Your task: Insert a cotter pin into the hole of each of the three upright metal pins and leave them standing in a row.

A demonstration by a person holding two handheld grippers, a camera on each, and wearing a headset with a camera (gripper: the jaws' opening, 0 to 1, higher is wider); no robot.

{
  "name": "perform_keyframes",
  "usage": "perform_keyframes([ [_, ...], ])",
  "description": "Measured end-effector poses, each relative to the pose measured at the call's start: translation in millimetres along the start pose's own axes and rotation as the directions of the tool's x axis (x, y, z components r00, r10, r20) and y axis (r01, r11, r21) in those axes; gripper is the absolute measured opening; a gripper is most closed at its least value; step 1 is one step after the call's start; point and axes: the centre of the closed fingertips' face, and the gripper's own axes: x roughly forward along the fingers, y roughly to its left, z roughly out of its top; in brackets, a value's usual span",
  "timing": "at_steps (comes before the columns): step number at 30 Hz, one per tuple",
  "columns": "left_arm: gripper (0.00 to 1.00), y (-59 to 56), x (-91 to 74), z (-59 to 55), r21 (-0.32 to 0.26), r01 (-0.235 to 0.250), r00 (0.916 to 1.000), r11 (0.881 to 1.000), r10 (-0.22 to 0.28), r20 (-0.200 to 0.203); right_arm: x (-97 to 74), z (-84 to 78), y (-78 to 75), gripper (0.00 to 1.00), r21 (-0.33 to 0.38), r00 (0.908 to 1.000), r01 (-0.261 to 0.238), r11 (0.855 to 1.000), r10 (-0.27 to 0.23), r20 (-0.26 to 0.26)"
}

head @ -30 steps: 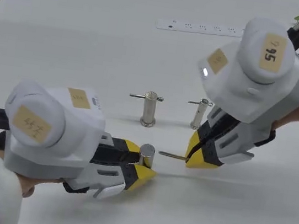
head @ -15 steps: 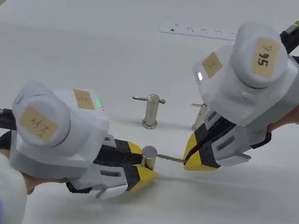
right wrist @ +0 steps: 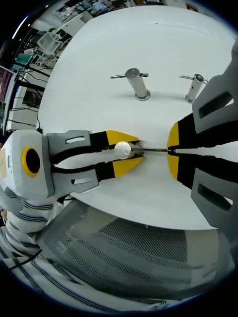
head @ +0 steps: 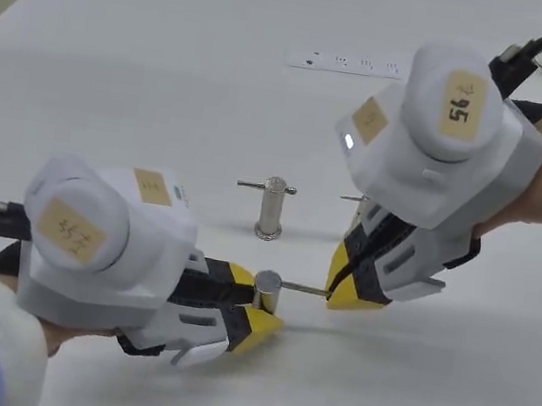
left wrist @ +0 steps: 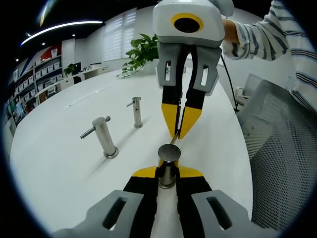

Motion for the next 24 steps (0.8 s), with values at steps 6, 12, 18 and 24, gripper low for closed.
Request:
perform_keyframes([
  [6,0.12,0.2,0.1,0.4,-0.002,0.000,1.0000,1.000,0.000,-0.002,-6.2,1.3,-2.9,0.03,0.000,0.9999,0.009,1.000,-0.009,0.010],
  [12,0.12,0.9,0.3,0.6,-0.002,0.002,1.0000,1.000,-0.002,-0.004,-12.7,4.0,-2.0,0.03,0.008,0.9992,0.011,1.000,-0.011,0.038],
  [18,0.12,1.4,0.5,0.8,0.002,0.004,1.0000,1.000,-0.004,-0.002,-16.5,5.4,-1.2,0.03,-0.001,0.9975,0.018,1.000,-0.017,0.069],
  [24,0.11,1.6,0.7,0.8,0.000,0.003,1.0000,1.000,-0.003,0.008,-18.4,5.8,0.8,0.03,0.045,0.9913,0.015,0.999,-0.020,0.130],
])
